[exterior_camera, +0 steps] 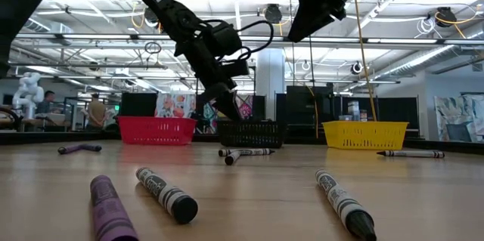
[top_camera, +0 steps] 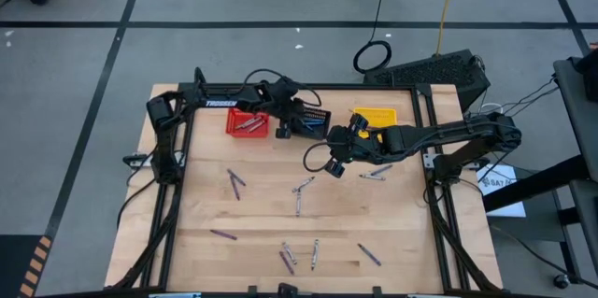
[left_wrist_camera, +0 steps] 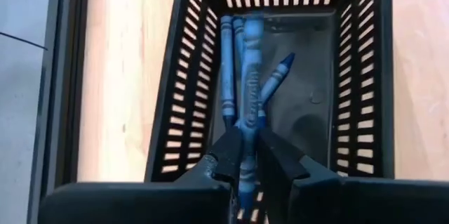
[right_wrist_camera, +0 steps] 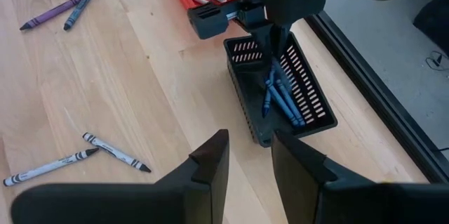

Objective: Sort crayons
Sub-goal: Put the blue crayon into the black bin, then put the gray crayon into the red bin

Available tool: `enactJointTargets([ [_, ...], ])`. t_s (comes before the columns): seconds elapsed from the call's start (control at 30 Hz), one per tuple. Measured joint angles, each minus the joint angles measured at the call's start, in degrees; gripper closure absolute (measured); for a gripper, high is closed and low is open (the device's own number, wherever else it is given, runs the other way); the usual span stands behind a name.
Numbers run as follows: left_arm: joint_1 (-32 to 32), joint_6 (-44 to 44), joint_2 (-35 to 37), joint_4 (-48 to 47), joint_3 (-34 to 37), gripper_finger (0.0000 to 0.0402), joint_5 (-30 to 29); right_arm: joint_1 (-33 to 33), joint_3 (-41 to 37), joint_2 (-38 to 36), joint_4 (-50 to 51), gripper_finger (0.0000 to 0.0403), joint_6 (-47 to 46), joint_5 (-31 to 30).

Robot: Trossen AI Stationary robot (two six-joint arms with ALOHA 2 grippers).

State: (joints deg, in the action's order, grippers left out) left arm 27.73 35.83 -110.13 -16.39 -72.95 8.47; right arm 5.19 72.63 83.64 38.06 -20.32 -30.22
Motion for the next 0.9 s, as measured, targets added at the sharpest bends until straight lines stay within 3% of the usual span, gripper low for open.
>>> enactJointTargets([
  [0.23, -0.32, 0.46, 0.00, 0.26, 0.02, 0.0339, -0.12, 0.01, 0.00, 0.00, 0.02, 0.0307, -0.01, 0.08],
  [0.37, -1.27, 0.50, 0.62, 0.19, 0.04, 0.0338, -4.00, 0.01, -0.01, 0.00, 0.61, 0.0307, -0.02, 0.15],
  [0.67, -4.12, 0.59, 8.61, -4.84, 0.09, 0.0338, -4.59, -0.02, -0.01, 0.00, 3.81, 0.0307, -1.59, 0.54],
  [0.9, -6.44, 0.52, 18.05, -17.87, 0.09, 0.0338, -4.49, 0.07, -0.01, 0.00, 6.52, 0.0307, -2.61, 9.90],
])
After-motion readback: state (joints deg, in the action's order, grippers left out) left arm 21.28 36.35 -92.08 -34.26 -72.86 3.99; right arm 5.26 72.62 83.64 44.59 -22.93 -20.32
